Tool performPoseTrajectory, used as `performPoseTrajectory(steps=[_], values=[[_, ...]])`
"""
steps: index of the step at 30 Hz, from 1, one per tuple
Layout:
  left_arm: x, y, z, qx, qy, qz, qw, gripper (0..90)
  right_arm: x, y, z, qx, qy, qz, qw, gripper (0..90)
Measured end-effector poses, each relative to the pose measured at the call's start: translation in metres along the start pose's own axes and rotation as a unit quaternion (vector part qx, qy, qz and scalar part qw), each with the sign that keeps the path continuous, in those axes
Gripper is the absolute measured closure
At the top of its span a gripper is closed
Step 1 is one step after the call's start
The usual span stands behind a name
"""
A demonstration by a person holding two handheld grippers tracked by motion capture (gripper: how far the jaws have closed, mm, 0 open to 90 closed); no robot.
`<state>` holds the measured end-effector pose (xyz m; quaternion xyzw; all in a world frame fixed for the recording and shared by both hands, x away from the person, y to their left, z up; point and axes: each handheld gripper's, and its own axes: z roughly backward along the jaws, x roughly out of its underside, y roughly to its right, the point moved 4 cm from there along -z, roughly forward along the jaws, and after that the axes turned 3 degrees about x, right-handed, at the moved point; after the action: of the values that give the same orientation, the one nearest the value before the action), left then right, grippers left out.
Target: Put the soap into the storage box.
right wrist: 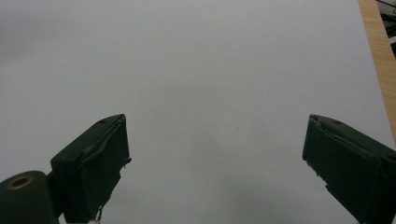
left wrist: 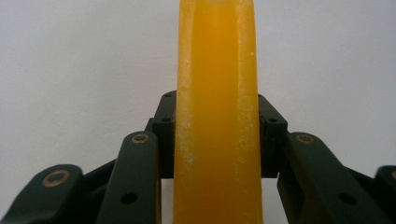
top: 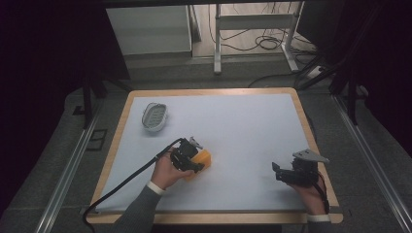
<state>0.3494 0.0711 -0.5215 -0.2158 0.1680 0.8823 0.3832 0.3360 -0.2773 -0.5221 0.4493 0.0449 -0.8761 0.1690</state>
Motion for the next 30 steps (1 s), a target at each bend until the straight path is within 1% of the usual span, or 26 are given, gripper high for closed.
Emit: performPoseTrajectory(steps=[2, 7, 9, 15, 17, 19, 22, 24, 30], values=[[0.000, 0.000, 0.001, 0.000, 0.002, 0.000, 1.0000, 61.0, 0.000, 0.000, 0.000, 0.000, 0.000, 0.000, 1.0000, 7.2], [-0.002, -0.003, 0.012, 0.000, 0.013, 0.002, 0.9999, 61.0, 0.000, 0.001, 0.001, 0.002, 0.001, -0.002, 1.0000, 7.2], [-0.002, -0.004, 0.014, 0.000, 0.016, 0.002, 0.9999, 61.0, 0.000, 0.002, 0.001, 0.003, 0.002, -0.002, 1.0000, 7.2], [-0.003, -0.006, 0.024, -0.010, 0.029, 0.002, 0.9995, 61.0, 0.000, 0.002, 0.000, 0.003, 0.000, -0.003, 1.0000, 7.2], [-0.003, -0.007, 0.027, -0.007, 0.035, 0.004, 0.9994, 61.0, 0.000, 0.002, 0.001, 0.004, -0.001, -0.004, 1.0000, 7.2], [-0.004, -0.010, 0.030, -0.009, 0.038, 0.007, 0.9992, 61.0, 0.000, 0.002, 0.001, 0.004, 0.000, -0.003, 1.0000, 7.2], [-0.004, -0.012, 0.032, -0.010, 0.037, 0.008, 0.9992, 61.0, 0.000, 0.002, 0.001, 0.004, 0.000, -0.004, 1.0000, 7.2], [-0.004, -0.014, 0.034, -0.009, 0.038, 0.012, 0.9992, 61.0, 0.000, 0.003, 0.001, 0.004, 0.000, -0.004, 1.0000, 7.2], [-0.005, -0.017, 0.035, -0.010, 0.037, 0.014, 0.9992, 61.0, 0.001, 0.004, 0.001, 0.006, 0.000, -0.006, 1.0000, 7.2]])
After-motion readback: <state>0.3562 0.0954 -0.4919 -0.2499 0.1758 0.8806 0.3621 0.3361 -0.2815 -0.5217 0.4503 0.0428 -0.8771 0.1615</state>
